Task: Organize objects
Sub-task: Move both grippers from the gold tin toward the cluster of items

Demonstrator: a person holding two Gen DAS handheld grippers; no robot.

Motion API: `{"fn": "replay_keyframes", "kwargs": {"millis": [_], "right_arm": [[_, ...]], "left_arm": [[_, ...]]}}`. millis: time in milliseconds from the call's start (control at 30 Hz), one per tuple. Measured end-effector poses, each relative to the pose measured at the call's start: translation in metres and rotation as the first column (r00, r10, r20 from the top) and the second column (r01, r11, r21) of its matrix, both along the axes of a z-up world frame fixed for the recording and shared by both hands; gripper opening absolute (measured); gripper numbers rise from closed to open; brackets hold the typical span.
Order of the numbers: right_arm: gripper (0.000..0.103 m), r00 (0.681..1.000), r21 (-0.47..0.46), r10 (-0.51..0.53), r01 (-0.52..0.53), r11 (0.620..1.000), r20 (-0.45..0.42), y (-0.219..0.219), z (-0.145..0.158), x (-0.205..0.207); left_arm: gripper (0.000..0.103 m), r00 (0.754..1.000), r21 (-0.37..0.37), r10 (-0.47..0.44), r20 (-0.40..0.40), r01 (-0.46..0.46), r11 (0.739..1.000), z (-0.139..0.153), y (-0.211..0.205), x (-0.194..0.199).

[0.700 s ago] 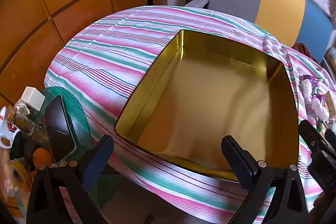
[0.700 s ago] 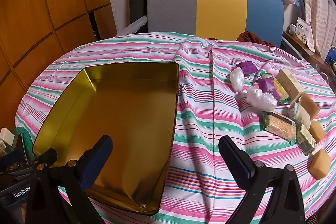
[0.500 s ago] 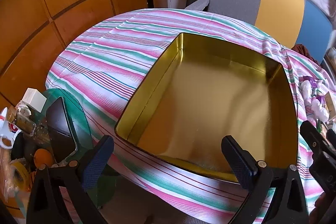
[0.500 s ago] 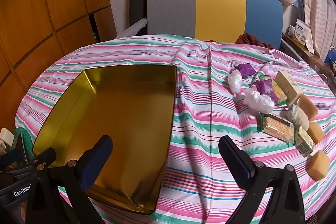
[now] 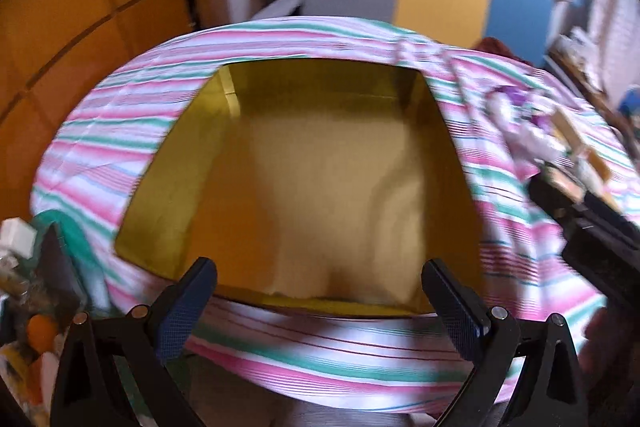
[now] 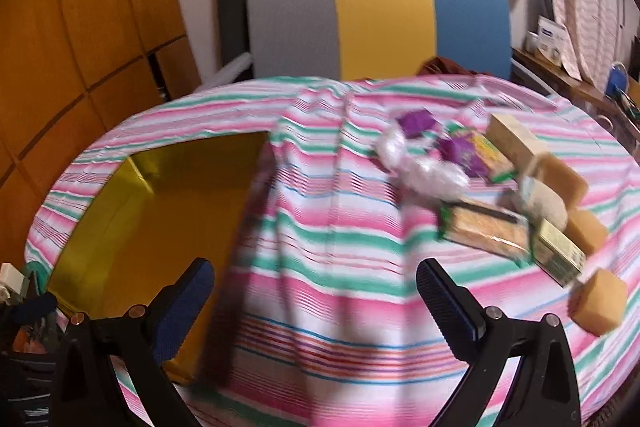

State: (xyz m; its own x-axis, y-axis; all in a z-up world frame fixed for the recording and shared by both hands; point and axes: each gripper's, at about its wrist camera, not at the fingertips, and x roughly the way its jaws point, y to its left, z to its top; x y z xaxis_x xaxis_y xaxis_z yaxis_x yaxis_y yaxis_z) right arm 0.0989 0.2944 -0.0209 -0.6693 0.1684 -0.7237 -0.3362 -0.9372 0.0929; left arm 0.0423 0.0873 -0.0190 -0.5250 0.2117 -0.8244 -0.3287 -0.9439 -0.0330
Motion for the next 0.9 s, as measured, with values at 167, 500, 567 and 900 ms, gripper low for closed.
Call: {"fn": "replay_keyframes", "kwargs": {"millis": [167,500,567,900], "right_arm": [[0.103,0.993,0.048,-0.11,0.108,0.993,0.047,0.035,-0.022,0.031],[0.09,0.962,0.092,-0.272,0.27,0.958,0.008,0.147,-0.025,0.056],[0.089,0.958,0.091,-0.285,0.281,0.955,0.022,0.168,-0.027,0.052],[0.085,0.954,0.008,-0.277,0.278,0.961,0.112,0.197,-0.049,0.041]], "left_arm": [[0.103,0.989,0.104,-0.137,0.056,0.131,0.986,-0.002,0.031,0.014],[0.103,0.957,0.168,-0.282,0.066,0.268,0.949,0.008,0.083,0.037],[0.103,0.955,0.155,-0.289,0.065,0.277,0.948,0.008,0.09,0.039],[0.103,0.949,0.112,-0.303,0.084,0.293,0.95,0.005,0.1,0.045]]}}
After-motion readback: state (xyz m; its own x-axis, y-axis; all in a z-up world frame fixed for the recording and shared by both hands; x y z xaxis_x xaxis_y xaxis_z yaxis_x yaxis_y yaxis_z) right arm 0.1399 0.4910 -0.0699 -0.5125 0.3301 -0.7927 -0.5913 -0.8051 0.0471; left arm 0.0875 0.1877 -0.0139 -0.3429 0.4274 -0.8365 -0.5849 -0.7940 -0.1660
